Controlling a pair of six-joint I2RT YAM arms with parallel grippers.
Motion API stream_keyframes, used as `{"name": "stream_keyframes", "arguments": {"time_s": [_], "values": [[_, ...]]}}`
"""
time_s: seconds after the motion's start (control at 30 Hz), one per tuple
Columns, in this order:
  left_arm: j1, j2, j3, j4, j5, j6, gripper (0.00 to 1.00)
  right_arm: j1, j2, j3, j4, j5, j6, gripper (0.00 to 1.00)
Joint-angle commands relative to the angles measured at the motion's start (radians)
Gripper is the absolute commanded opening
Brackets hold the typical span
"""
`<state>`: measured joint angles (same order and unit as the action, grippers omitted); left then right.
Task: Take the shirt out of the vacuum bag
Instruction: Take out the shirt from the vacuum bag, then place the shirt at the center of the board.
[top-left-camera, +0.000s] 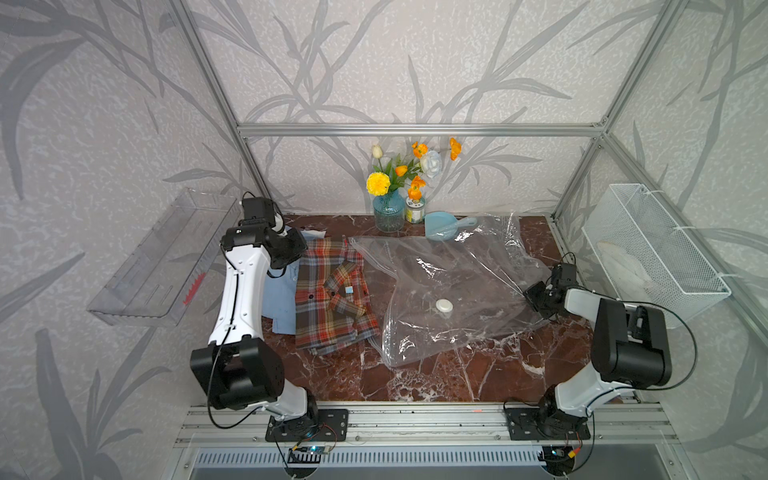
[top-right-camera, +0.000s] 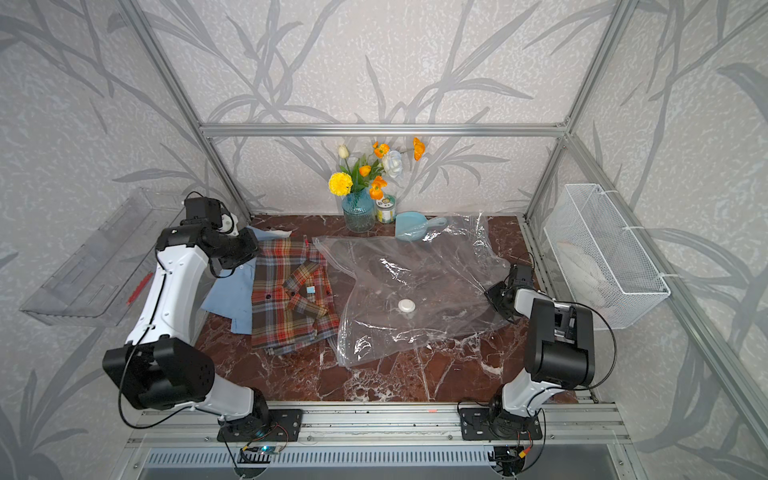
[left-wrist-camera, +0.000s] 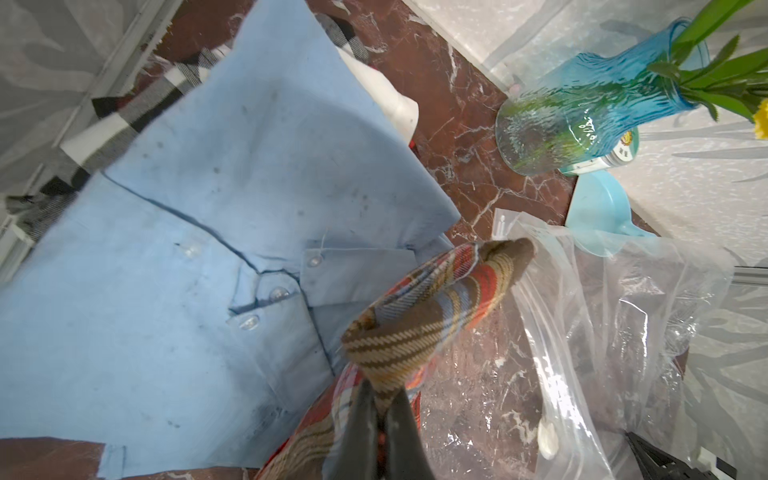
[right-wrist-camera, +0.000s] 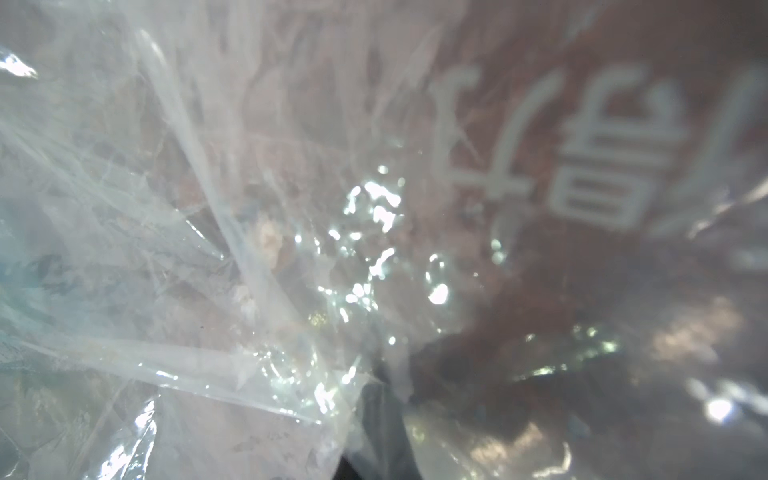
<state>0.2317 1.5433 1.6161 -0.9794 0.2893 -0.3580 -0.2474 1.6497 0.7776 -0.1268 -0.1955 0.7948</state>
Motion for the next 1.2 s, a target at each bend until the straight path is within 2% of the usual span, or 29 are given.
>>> {"name": "stream_keyframes", "arguments": {"time_s": [0.0, 0.33, 0.7, 0.8, 0.83, 0.87, 0.9, 0.93, 1.03, 1.07, 1.17], "values": [[0.02, 0.043, 0.118, -0.035, -0.074, 0.049, 0.0, -0.015, 0.048, -0.007, -0.09, 0.068, -0.017, 0.0], [0.027, 0.271, 0.428, -0.149, -0.161, 0.101, 0.0, -0.018, 0.051, 0.03, -0.12, 0.085, -0.043, 0.0], [0.044, 0.566, 0.912, -0.352, -0.26, 0.126, 0.0, -0.023, 0.048, 0.048, -0.151, 0.107, -0.067, 0.0], [0.04, 0.593, 0.906, -0.336, -0.289, 0.124, 0.0, -0.022, 0.045, 0.049, -0.152, 0.089, -0.071, 0.0], [0.038, 0.6, 0.906, -0.334, -0.293, 0.126, 0.01, -0.021, 0.045, 0.051, -0.15, 0.073, -0.074, 0.03], [0.037, 0.606, 0.906, -0.334, -0.284, 0.127, 0.16, -0.022, 0.044, 0.054, -0.146, 0.044, -0.082, 0.15], [0.036, 0.607, 0.909, -0.341, -0.27, 0.117, 0.35, -0.022, 0.042, 0.059, -0.142, 0.01, -0.089, 0.28], [0.035, 0.6, 0.912, -0.351, -0.237, 0.104, 0.46, -0.023, 0.037, 0.061, -0.132, -0.029, -0.091, 0.38], [0.014, 0.514, 0.843, -0.282, -0.181, 0.076, 0.8, -0.022, -0.001, 0.066, -0.093, -0.135, -0.107, 0.58], [-0.001, 0.471, 0.818, -0.249, -0.175, 0.075, 0.99, -0.02, -0.022, 0.069, -0.079, -0.173, -0.117, 0.64], [-0.036, 0.347, 0.754, -0.151, -0.181, 0.069, 1.0, -0.014, -0.095, 0.098, -0.087, -0.229, -0.15, 0.85]]}}
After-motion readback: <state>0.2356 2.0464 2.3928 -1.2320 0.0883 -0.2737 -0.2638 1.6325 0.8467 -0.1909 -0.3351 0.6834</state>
